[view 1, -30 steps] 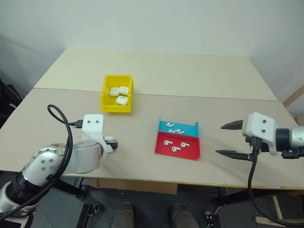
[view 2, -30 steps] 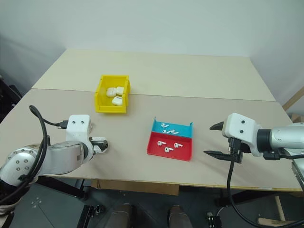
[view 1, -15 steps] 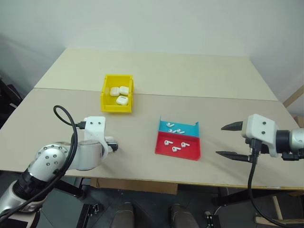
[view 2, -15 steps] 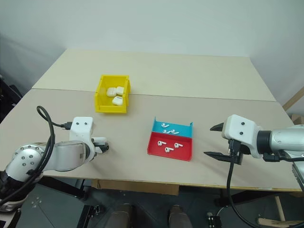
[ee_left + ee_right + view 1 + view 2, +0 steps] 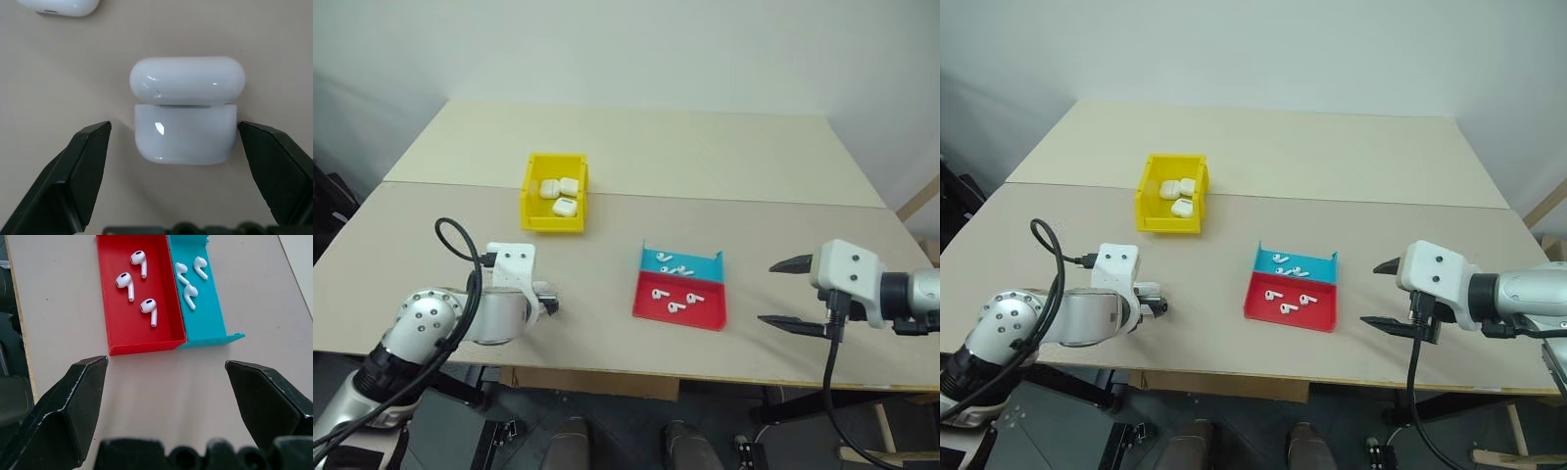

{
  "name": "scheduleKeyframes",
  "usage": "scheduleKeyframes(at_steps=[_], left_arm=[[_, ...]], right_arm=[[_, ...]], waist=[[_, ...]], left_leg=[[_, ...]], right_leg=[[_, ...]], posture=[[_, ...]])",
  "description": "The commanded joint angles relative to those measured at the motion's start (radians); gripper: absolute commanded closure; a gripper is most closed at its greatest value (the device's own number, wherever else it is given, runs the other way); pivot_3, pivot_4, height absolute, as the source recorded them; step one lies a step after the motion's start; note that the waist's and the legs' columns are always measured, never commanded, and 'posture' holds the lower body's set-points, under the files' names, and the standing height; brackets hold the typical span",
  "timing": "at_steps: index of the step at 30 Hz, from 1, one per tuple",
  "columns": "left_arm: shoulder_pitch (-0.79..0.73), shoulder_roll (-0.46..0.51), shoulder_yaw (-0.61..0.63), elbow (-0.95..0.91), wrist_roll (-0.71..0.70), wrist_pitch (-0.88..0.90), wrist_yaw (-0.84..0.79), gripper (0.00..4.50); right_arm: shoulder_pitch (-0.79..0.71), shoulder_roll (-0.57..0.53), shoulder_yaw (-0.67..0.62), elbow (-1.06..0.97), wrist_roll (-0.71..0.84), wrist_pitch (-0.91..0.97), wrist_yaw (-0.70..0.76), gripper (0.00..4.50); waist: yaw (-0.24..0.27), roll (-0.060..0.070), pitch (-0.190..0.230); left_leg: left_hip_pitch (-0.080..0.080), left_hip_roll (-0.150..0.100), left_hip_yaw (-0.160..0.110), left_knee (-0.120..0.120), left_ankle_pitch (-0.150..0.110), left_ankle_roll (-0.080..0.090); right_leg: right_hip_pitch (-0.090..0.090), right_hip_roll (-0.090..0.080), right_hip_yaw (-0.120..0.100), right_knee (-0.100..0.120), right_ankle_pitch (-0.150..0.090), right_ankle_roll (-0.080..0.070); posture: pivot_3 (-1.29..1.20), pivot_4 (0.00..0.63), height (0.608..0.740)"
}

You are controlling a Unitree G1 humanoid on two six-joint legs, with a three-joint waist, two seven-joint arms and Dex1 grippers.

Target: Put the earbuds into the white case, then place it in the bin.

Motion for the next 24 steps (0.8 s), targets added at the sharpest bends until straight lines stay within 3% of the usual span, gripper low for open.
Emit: scheduleKeyframes(at_steps=[1, 13, 16, 19, 24], left_arm=[[-0.020, -0.012, 0.023, 0.007, -0.003, 0.015, 0.000, 0.00], [-0.017, -0.049, 0.026, 0.032, -0.003, 0.032, 0.011, 0.00], [-0.019, -0.049, 0.023, 0.033, -0.003, 0.039, 0.001, 0.59], [-0.015, -0.055, 0.022, 0.028, -0.003, 0.036, 0.010, 1.58], [-0.007, -0.053, 0.021, 0.023, -0.003, 0.036, 0.010, 1.73]], right_arm=[[0.000, -0.011, -0.050, -0.026, -0.006, 0.005, -0.011, 0.03], [0.008, -0.017, -0.054, -0.031, -0.010, 0.021, -0.015, 0.03], [0.009, -0.017, -0.056, -0.031, -0.012, 0.021, -0.014, 0.00], [0.011, -0.016, -0.059, -0.031, -0.015, 0.022, -0.013, 0.00], [0.013, -0.013, -0.057, -0.036, -0.019, 0.026, -0.015, 0.00]], waist=[[0.000, 0.000, 0.000], [0.000, 0.000, 0.000], [0.000, 0.000, 0.000], [0.000, 0.000, 0.000], [0.000, 0.000, 0.000]], left_leg=[[0.000, 0.000, 0.000, 0.000, 0.000, 0.000], [0.000, 0.000, 0.000, 0.000, 0.000, 0.000], [0.000, 0.000, 0.000, 0.000, 0.000, 0.000], [0.000, 0.000, 0.000, 0.000, 0.000, 0.000], [0.000, 0.000, 0.000, 0.000, 0.000, 0.000]], right_leg=[[0.000, 0.000, 0.000, 0.000, 0.000, 0.000], [0.000, 0.000, 0.000, 0.000, 0.000, 0.000], [0.000, 0.000, 0.000, 0.000, 0.000, 0.000], [0.000, 0.000, 0.000, 0.000, 0.000, 0.000], [0.000, 0.000, 0.000, 0.000, 0.000, 0.000]], posture=[[0.00, 0.150, 0.740], [0.00, 0.150, 0.740], [0.00, 0.150, 0.740], [0.00, 0.150, 0.740], [0.00, 0.150, 0.740]])
